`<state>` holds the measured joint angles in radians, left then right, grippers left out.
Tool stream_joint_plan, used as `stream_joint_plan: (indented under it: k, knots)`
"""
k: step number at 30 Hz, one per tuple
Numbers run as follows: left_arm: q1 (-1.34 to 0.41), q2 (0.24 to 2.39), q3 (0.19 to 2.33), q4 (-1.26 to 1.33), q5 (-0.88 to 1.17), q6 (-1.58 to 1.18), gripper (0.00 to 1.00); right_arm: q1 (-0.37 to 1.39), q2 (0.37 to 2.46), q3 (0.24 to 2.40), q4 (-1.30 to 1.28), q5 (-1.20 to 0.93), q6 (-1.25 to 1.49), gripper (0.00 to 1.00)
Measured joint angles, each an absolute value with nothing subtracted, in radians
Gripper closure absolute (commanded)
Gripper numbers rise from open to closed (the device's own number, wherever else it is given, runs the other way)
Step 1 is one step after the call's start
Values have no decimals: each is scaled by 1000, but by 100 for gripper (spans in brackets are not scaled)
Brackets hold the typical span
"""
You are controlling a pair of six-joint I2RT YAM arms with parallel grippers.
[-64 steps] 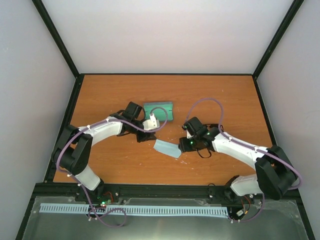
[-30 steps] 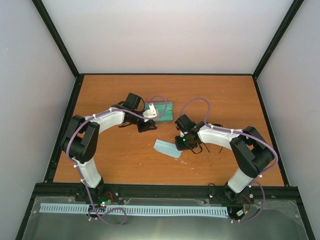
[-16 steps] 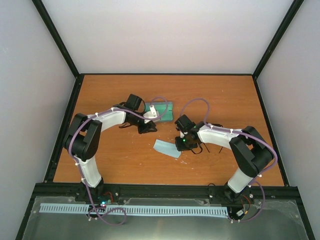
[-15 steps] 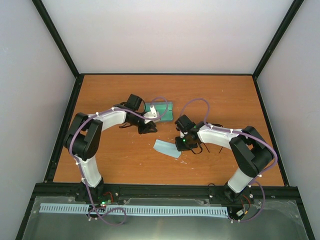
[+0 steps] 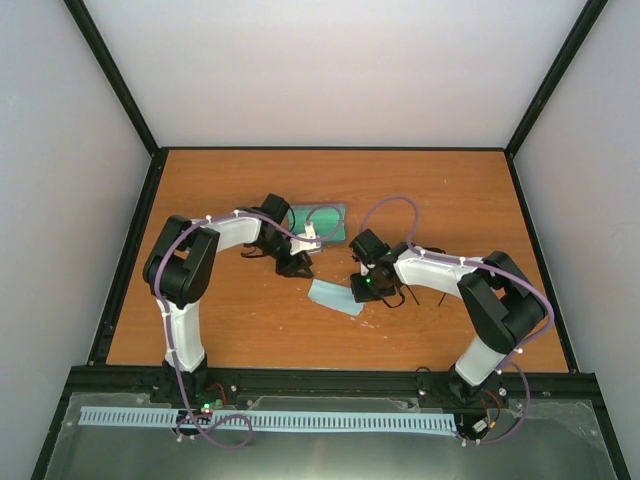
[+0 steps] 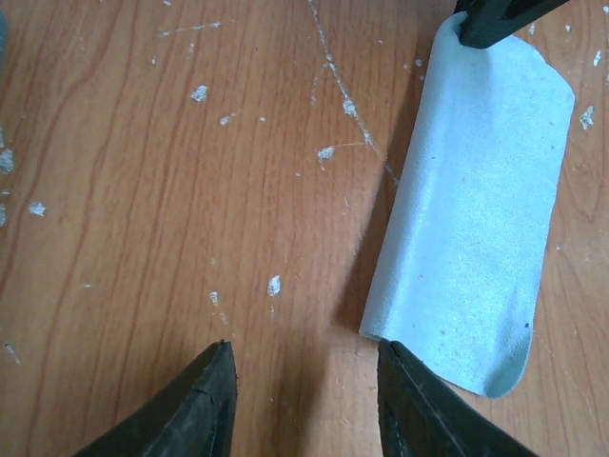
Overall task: Organize the sunglasses
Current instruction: Pick up the glasses cleaning cloth from the center of the board.
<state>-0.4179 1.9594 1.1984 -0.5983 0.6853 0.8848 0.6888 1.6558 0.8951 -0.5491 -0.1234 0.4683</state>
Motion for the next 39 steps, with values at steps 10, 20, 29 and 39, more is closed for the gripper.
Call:
stream_joint_plan:
  k: [10, 20, 29, 39]
  knots:
    - [-461, 1969, 1205, -602, 693, 900, 53, 689, 1656, 896, -549, -123, 468, 97]
    - [-485, 1993, 1207, -599, 699, 900, 65, 689, 1656, 896, -549, -123, 468, 97]
    - [-485, 2000, 1207, -590, 697, 901, 77, 689, 1656, 896, -550, -120, 468, 97]
    - [-487, 2000, 1200, -591, 699, 906, 94, 689, 1656, 896, -549, -118, 468, 97]
